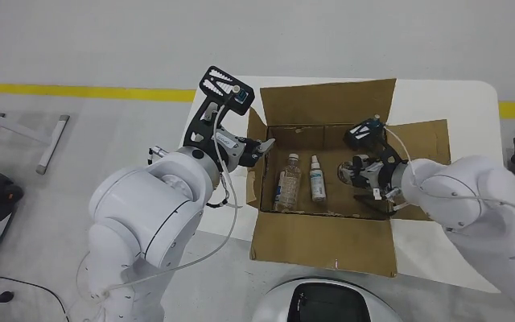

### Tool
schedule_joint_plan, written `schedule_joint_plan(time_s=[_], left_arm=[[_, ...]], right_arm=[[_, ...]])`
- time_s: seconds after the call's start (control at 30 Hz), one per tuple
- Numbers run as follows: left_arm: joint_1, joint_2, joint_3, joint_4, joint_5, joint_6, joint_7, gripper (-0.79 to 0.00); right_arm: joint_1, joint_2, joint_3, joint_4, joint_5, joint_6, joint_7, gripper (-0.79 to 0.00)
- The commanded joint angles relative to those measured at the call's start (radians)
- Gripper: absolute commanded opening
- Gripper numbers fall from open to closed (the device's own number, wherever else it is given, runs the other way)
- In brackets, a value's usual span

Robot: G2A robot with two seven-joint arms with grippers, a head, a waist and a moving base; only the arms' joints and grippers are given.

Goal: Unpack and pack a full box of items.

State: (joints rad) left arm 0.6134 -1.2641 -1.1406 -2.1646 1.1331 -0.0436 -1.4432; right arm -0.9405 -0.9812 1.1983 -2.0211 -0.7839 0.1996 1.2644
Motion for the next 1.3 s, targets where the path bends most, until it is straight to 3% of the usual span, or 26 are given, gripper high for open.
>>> schedule_joint_plan(time_s=[0.0, 0.3, 0.47, 0.53, 0.6, 0.63, 0.73, 0.83, 0.9, 1.03, 1.07, 1.1, 1.27], left_arm=[[0.000, 0.000, 0.000, 0.000, 0.000, 0.000, 0.000, 0.000], [0.000, 0.000, 0.000, 0.000, 0.000, 0.000, 0.000, 0.000], [0.000, 0.000, 0.000, 0.000, 0.000, 0.000, 0.000, 0.000], [0.000, 0.000, 0.000, 0.000, 0.000, 0.000, 0.000, 0.000], [0.000, 0.000, 0.000, 0.000, 0.000, 0.000, 0.000, 0.000], [0.000, 0.000, 0.000, 0.000, 0.000, 0.000, 0.000, 0.000], [0.000, 0.000, 0.000, 0.000, 0.000, 0.000, 0.000, 0.000], [0.000, 0.000, 0.000, 0.000, 0.000, 0.000, 0.000, 0.000], [0.000, 0.000, 0.000, 0.000, 0.000, 0.000, 0.000, 0.000], [0.000, 0.000, 0.000, 0.000, 0.000, 0.000, 0.000, 0.000], [0.000, 0.000, 0.000, 0.000, 0.000, 0.000, 0.000, 0.000], [0.000, 0.000, 0.000, 0.000, 0.000, 0.000, 0.000, 0.000], [0.000, 0.000, 0.000, 0.000, 0.000, 0.000, 0.000, 0.000]], right_arm=[[0.029, -0.011, -0.063, 0.052, -0.032, 0.026, -0.023, -0.785], [0.240, -0.089, -0.325, 0.294, -0.150, 0.213, -0.046, -0.785], [0.345, -0.145, -0.452, 0.437, -0.160, 0.264, -0.030, -0.785], [0.380, -0.168, -0.494, 0.487, -0.163, 0.278, -0.027, -0.705], [0.416, -0.192, -0.532, 0.538, -0.165, 0.288, -0.010, -0.529], [0.423, -0.198, -0.539, 0.552, -0.162, 0.290, -0.009, -0.480], [0.453, -0.222, -0.564, 0.600, -0.156, 0.299, -0.002, -0.419], [0.469, -0.238, -0.573, 0.628, -0.150, 0.297, -0.002, -0.234], [0.473, -0.244, -0.569, 0.634, -0.148, 0.296, -0.005, -0.169], [0.464, -0.238, -0.524, 0.570, -0.160, 0.293, -0.008, -0.249], [0.454, -0.231, -0.502, 0.540, -0.166, 0.292, -0.002, -0.336], [0.441, -0.223, -0.477, 0.512, -0.179, 0.295, 0.009, -0.360], [0.336, -0.171, -0.325, 0.311, -0.252, 0.292, 0.064, -0.329]])
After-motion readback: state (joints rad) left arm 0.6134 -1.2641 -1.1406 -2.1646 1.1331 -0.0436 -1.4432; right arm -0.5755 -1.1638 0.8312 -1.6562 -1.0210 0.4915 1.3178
